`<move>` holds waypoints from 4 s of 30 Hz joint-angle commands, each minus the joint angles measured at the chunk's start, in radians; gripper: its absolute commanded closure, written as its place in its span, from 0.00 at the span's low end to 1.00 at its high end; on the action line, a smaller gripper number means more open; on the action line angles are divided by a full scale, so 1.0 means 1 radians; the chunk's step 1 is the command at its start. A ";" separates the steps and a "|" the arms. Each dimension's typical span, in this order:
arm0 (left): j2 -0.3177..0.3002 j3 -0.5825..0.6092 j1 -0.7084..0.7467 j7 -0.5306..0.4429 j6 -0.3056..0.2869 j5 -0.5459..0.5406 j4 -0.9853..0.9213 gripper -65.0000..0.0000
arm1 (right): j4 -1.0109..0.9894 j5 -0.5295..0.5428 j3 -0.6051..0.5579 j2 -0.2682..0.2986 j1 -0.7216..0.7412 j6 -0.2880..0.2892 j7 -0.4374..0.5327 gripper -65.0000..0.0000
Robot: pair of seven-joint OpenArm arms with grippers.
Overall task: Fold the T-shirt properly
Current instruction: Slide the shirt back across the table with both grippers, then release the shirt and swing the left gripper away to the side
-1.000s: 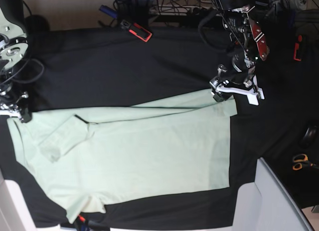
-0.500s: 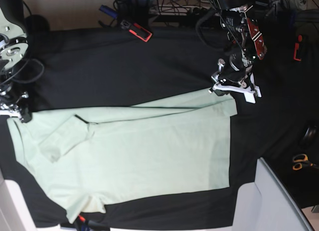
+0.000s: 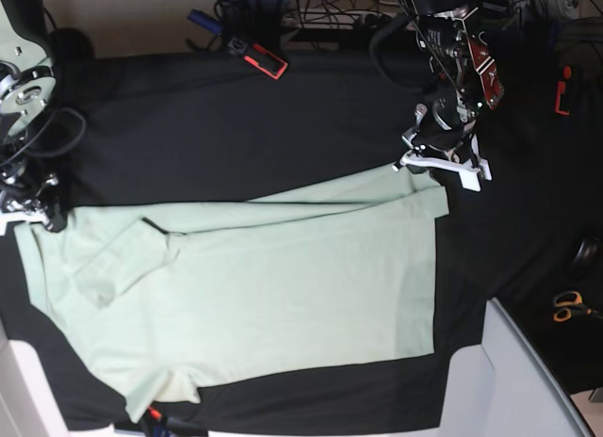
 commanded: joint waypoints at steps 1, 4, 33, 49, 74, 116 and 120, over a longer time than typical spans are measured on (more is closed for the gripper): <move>-0.006 0.001 0.007 -0.003 0.001 0.002 0.019 1.00 | 0.017 0.022 0.005 0.019 0.021 0.017 0.013 1.00; -0.017 0.001 0.009 -0.003 0.001 0.002 0.020 1.00 | 0.018 0.019 0.080 0.022 0.020 0.017 0.012 1.00; -0.255 0.222 0.111 0.004 0.000 0.002 0.112 1.00 | 0.058 0.013 0.095 0.038 -0.064 0.017 -0.043 1.00; -0.327 0.224 0.185 0.004 0.000 0.005 0.125 1.00 | 0.431 0.019 0.097 -0.070 -0.213 0.017 -0.231 1.00; -0.330 0.210 0.371 -0.003 0.000 0.008 0.231 1.00 | 0.689 0.022 0.104 -0.159 -0.422 0.017 -0.373 1.00; -0.344 0.210 0.408 -0.001 0.000 0.009 0.221 1.00 | 0.764 0.016 0.098 -0.214 -0.474 0.017 -0.372 1.00; -0.344 0.210 0.409 -0.001 0.000 0.009 0.221 1.00 | 0.764 0.016 0.098 -0.214 -0.480 0.017 -0.372 1.00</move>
